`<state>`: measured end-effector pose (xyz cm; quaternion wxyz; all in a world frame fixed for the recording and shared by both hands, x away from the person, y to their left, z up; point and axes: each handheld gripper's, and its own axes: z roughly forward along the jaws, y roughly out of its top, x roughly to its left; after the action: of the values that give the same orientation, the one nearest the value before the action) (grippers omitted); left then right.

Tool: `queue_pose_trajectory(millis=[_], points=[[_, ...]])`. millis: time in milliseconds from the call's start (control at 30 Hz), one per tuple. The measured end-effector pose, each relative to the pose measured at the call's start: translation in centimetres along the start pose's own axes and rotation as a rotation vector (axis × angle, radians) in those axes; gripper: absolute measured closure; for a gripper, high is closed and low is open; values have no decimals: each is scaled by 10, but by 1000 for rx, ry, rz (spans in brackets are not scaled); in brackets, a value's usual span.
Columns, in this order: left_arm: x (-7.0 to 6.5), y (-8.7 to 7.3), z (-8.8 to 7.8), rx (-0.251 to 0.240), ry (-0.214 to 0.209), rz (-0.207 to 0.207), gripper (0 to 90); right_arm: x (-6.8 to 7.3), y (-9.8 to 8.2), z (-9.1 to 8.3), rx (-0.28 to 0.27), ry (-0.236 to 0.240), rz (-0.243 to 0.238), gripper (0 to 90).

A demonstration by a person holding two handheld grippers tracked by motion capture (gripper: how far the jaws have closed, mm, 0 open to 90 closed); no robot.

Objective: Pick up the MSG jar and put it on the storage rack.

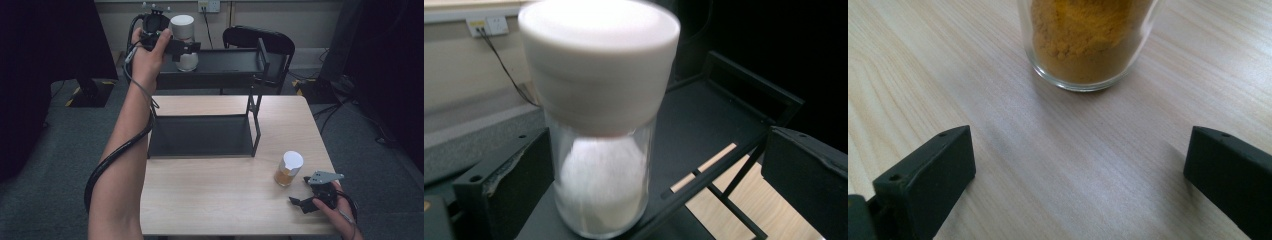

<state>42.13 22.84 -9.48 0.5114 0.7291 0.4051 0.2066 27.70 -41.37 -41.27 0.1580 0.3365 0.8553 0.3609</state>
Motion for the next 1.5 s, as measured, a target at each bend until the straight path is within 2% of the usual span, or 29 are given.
queue_pose_trajectory(millis=[167, 267, 533, 700, 1167, 1500], points=[[-1, -11, -4, -6, -15, 16, 4, 0, 0, 0, 0, 0, 0, 0], [-2, -20, -5, -5, -14, 11, 11, 0, 0, 0, -1, -1, -1, 0], [-3, -39, -7, -20, -49, 16, 11, 0, 0, 0, -2, -1, 0, 0], [-4, -50, -8, -27, -67, 35, 11, 0, 0, 0, -2, -1, 0, 0], [-2, -81, -8, -32, -121, 34, 11, 0, -1, 0, -3, -2, 1, 0], [-1, -101, -8, -22, -143, 33, 13, 0, -1, 0, -3, -2, 1, 0]])
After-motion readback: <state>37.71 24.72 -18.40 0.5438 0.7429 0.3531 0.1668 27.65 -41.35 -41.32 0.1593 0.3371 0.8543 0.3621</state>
